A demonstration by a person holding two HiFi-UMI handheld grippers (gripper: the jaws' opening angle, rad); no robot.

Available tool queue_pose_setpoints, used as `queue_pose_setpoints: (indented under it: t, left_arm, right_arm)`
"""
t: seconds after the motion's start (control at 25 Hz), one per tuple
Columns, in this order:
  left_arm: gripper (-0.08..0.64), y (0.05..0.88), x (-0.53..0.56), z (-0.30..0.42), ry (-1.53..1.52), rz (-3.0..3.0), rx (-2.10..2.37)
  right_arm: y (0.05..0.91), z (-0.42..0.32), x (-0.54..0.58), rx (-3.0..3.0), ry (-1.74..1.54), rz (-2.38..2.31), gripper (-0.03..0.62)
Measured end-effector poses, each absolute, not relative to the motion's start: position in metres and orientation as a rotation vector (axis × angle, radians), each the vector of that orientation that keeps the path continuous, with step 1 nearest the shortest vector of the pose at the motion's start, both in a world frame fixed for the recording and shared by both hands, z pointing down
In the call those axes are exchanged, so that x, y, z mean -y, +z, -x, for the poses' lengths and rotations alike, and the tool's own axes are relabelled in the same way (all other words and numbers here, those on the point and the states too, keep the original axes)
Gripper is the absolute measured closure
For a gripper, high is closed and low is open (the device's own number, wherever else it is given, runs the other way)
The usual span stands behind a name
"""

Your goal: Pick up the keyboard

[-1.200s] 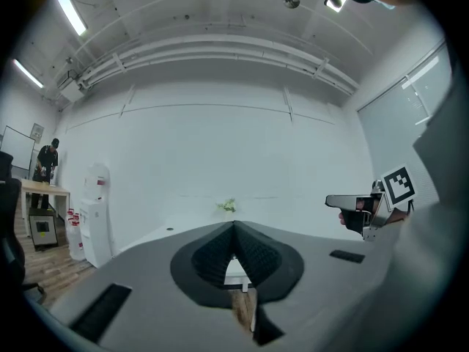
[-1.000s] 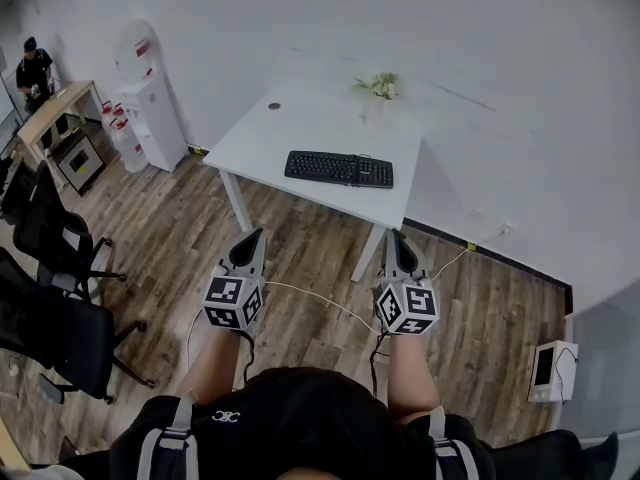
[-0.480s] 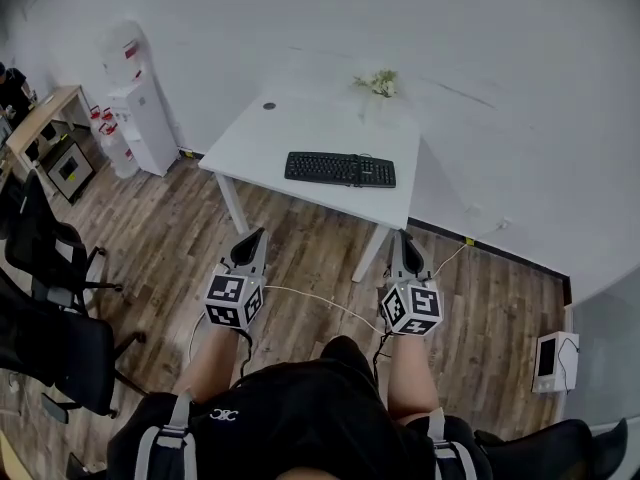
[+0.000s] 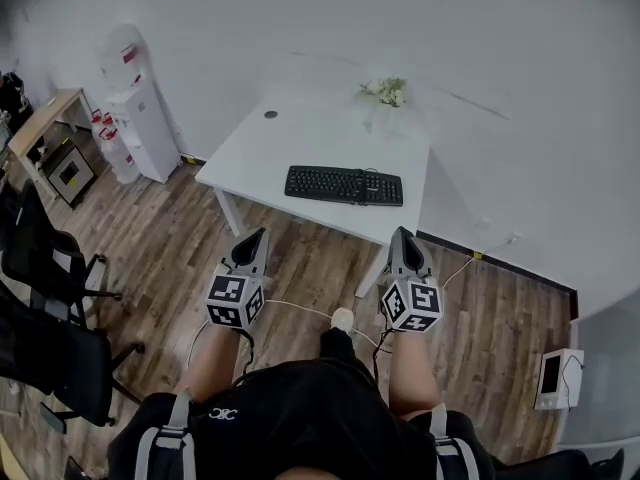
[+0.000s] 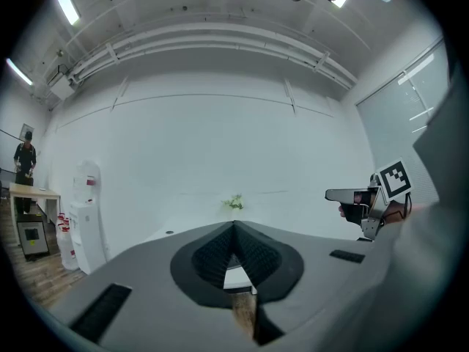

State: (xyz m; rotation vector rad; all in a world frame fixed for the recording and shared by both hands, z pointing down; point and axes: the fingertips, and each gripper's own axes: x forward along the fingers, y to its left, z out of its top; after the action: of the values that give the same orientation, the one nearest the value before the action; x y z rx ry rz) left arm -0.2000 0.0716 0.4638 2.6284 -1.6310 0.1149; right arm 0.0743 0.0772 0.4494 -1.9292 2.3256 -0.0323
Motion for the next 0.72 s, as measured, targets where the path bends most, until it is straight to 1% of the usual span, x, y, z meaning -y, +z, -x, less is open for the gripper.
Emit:
queue_pose_setpoints:
  t: [0.32, 0.72]
  left_arm:
    - [0.549, 0.464, 0.023, 0.165, 0.111, -2.62, 1.632]
    - [0.549, 0.457, 0.155, 0.102, 0.161, -2.607, 1.648]
  right_arm:
    - [0.449, -0.113, 0.02, -2.335, -0.039, 1.946, 0.588]
    - [0.452, -0.174, 0.155, -2.363, -0.09, 1.94, 0.588]
